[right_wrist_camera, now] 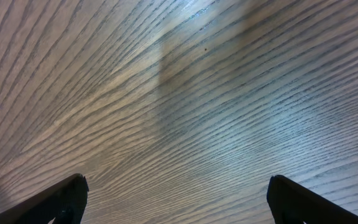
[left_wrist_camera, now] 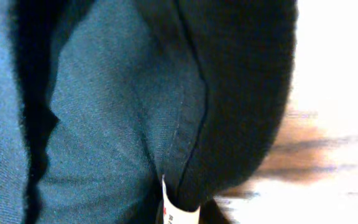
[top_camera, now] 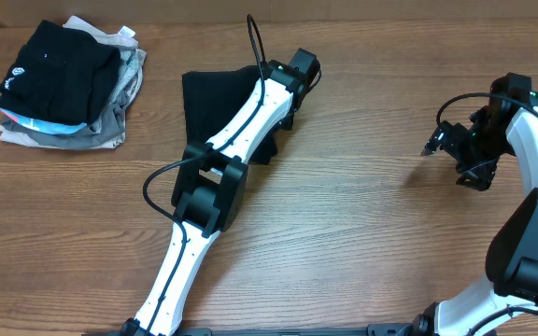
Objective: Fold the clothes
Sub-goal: 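Lift the folded shirt with the left gripper and carry it leftward, then lower the shirt onto the clothes stack at back left with the left gripper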
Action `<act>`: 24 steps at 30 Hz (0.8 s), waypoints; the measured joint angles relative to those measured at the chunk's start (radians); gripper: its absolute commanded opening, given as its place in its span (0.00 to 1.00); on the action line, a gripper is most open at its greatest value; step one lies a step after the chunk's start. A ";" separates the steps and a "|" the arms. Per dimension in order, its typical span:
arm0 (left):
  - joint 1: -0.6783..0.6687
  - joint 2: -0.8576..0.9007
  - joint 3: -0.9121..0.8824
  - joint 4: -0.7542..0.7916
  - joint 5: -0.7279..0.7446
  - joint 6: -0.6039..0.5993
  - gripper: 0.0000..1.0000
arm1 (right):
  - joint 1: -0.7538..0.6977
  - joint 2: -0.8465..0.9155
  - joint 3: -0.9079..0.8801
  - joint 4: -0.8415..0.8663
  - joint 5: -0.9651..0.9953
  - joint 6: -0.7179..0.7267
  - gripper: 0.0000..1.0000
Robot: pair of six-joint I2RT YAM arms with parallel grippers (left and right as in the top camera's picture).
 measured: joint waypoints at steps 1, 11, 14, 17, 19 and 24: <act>0.003 0.002 0.015 -0.037 0.004 0.021 0.04 | 0.000 0.000 0.000 0.000 0.000 0.000 0.96; 0.163 0.059 0.446 -0.382 0.058 0.237 0.04 | 0.000 0.000 0.000 0.006 0.000 0.000 0.96; 0.215 0.058 0.615 -0.428 0.060 0.310 0.04 | 0.000 0.000 0.000 0.006 0.000 0.000 0.96; 0.257 0.058 0.760 -0.465 0.061 0.362 0.04 | 0.000 0.000 0.000 0.006 0.000 0.000 0.96; 0.276 0.045 0.796 -0.462 0.062 0.401 0.04 | 0.000 0.000 0.000 0.006 0.000 0.000 0.96; 0.315 -0.008 0.803 -0.461 0.061 0.522 0.04 | 0.000 0.000 -0.001 0.007 0.000 0.000 0.96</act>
